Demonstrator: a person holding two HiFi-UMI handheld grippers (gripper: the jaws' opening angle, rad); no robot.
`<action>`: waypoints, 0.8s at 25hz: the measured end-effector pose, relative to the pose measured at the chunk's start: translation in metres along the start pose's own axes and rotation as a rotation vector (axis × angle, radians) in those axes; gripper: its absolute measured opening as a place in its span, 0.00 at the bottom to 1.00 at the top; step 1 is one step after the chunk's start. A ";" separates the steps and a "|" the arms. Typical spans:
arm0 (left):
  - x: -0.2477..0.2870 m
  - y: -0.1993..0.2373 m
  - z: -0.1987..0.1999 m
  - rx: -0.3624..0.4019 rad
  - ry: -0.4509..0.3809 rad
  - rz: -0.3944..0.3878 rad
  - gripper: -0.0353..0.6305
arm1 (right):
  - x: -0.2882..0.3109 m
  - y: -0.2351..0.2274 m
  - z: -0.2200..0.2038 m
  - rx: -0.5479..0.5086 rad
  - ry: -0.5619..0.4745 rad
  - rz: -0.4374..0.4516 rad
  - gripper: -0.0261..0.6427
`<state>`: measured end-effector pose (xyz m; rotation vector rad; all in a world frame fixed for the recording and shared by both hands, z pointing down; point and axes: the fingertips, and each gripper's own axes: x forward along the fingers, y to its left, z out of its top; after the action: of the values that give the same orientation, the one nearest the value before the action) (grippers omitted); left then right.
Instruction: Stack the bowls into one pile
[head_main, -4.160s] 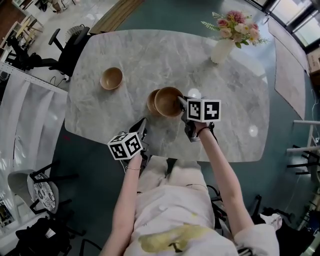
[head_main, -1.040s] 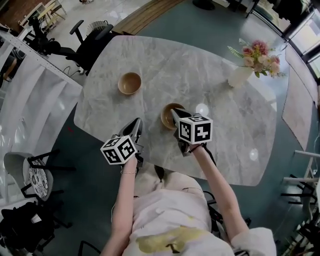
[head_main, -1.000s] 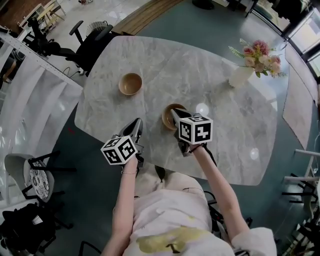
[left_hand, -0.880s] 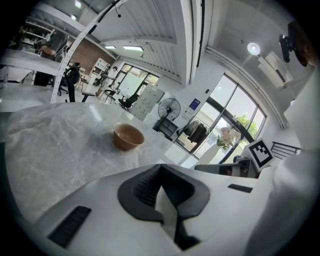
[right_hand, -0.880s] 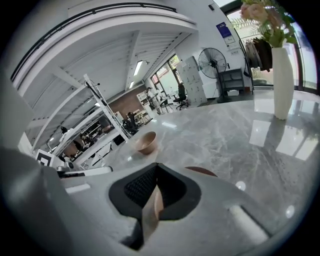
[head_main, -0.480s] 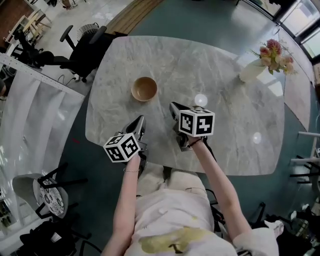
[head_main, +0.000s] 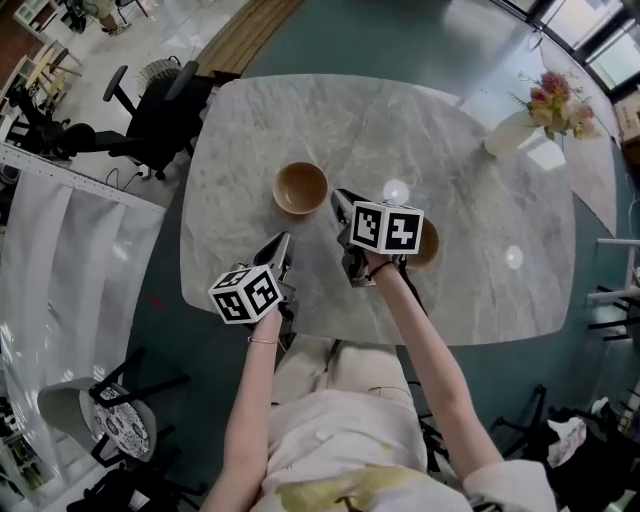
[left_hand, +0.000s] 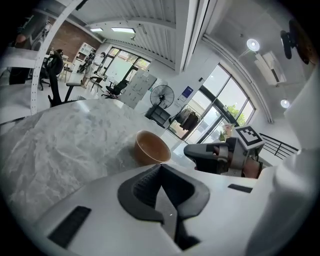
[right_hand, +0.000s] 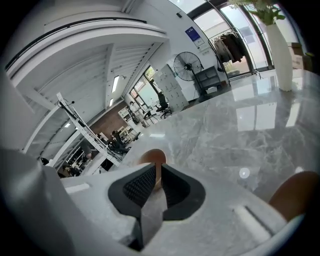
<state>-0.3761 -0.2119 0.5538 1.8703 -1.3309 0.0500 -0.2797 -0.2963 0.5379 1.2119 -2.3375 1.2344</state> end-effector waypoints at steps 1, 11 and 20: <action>0.002 0.003 0.000 -0.001 0.007 -0.001 0.05 | 0.004 -0.001 0.000 0.002 0.001 -0.006 0.07; 0.015 0.011 0.001 -0.030 0.023 0.007 0.05 | 0.036 -0.011 -0.003 0.011 0.043 -0.036 0.22; 0.016 0.022 -0.002 -0.069 0.026 0.022 0.05 | 0.066 -0.012 -0.013 0.044 0.138 -0.049 0.24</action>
<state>-0.3856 -0.2251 0.5755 1.7916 -1.3188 0.0393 -0.3146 -0.3273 0.5877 1.1510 -2.1813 1.3150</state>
